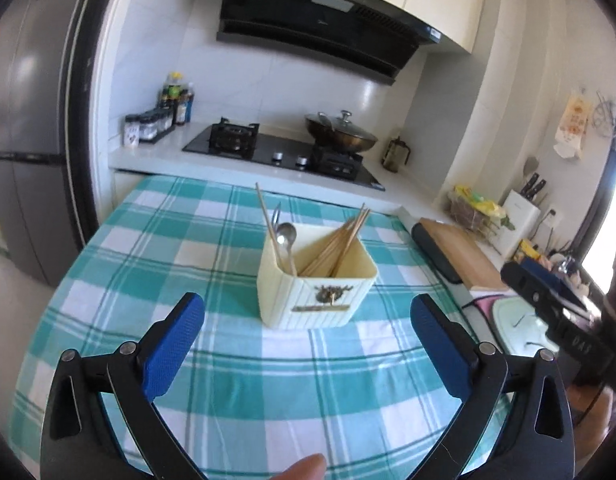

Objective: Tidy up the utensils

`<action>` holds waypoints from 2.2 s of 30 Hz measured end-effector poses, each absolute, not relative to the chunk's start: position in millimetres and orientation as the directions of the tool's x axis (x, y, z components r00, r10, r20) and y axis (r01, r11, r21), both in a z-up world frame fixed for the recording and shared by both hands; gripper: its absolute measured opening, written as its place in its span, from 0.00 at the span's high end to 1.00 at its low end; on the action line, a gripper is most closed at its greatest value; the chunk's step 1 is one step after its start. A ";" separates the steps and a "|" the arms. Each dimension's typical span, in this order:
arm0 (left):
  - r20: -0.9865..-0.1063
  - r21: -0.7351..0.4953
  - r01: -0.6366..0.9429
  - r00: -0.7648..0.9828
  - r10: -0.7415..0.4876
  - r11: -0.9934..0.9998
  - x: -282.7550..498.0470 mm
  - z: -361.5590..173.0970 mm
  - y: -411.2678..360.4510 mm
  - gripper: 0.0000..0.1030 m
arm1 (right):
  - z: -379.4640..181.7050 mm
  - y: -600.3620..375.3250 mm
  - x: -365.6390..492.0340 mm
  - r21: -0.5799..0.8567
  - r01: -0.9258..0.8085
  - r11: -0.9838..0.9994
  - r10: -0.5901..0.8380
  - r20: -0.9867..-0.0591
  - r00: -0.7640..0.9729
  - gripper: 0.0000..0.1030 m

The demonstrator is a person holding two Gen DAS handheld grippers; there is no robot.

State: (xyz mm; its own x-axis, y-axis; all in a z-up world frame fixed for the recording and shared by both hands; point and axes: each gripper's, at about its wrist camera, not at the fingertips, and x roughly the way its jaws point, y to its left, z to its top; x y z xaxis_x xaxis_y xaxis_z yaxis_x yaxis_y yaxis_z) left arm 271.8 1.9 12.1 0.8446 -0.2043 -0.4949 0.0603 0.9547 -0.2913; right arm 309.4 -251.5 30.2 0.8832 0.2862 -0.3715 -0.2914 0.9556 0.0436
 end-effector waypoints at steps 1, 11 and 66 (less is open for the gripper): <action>-0.502 -0.285 0.040 0.845 -0.185 0.958 263.2 10.9 1.4 0.00 | 21.7 -253.1 294.3 0.049 -0.275 0.960 0.274 -0.367 0.889 0.08; -0.509 -0.063 -0.101 0.859 0.055 0.993 230.5 16.2 -11.2 0.00 | 0.5 -242.6 227.0 -0.026 -0.178 0.984 0.152 -0.412 0.898 0.00; -0.509 0.045 -0.078 0.856 0.090 0.996 208.5 16.6 -38.6 0.00 | 21.0 -225.4 199.5 -0.035 -0.121 0.992 0.096 -0.407 0.908 0.00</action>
State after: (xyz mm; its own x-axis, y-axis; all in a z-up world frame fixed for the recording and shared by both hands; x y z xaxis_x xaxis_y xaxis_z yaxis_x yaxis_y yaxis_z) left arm 208.5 -38.6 16.6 0.8560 0.0901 -0.5090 -0.0781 0.9959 0.0449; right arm 199.5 -225.4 21.0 0.9084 0.0962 -0.4069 -0.1208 0.9921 -0.0352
